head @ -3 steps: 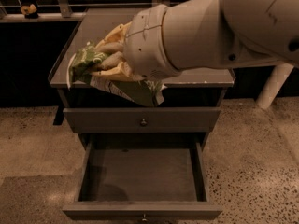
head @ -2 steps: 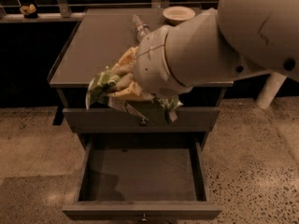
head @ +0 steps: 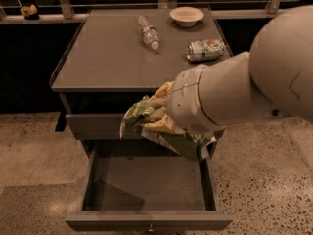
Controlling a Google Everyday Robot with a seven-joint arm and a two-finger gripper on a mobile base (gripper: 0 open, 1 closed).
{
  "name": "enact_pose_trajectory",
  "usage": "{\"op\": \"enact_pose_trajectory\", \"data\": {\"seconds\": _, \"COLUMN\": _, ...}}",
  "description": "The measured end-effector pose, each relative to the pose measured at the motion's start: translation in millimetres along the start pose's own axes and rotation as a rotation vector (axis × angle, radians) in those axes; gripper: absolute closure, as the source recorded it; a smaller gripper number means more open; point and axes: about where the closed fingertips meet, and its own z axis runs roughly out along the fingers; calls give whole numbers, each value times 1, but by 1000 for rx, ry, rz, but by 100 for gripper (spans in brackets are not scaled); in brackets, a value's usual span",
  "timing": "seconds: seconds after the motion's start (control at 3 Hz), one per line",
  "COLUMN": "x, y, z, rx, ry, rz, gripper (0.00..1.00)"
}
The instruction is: Place green jalapeno chip bag into middle drawer
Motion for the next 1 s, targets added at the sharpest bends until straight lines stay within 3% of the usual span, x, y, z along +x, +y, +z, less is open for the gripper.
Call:
{"op": "enact_pose_trajectory", "data": {"seconds": 0.33, "x": -7, "y": -2, "z": -4, "rx": 19, "ry": -17, "rz": 14, "gripper": 100}}
{"op": "enact_pose_trajectory", "data": {"seconds": 0.67, "x": 1, "y": -2, "z": 0, "rx": 24, "ry": 8, "rz": 35, "gripper": 100}}
{"op": "enact_pose_trajectory", "data": {"seconds": 1.0, "x": 28, "y": -6, "z": 25, "rx": 21, "ry": 75, "rz": 78, "gripper": 100}}
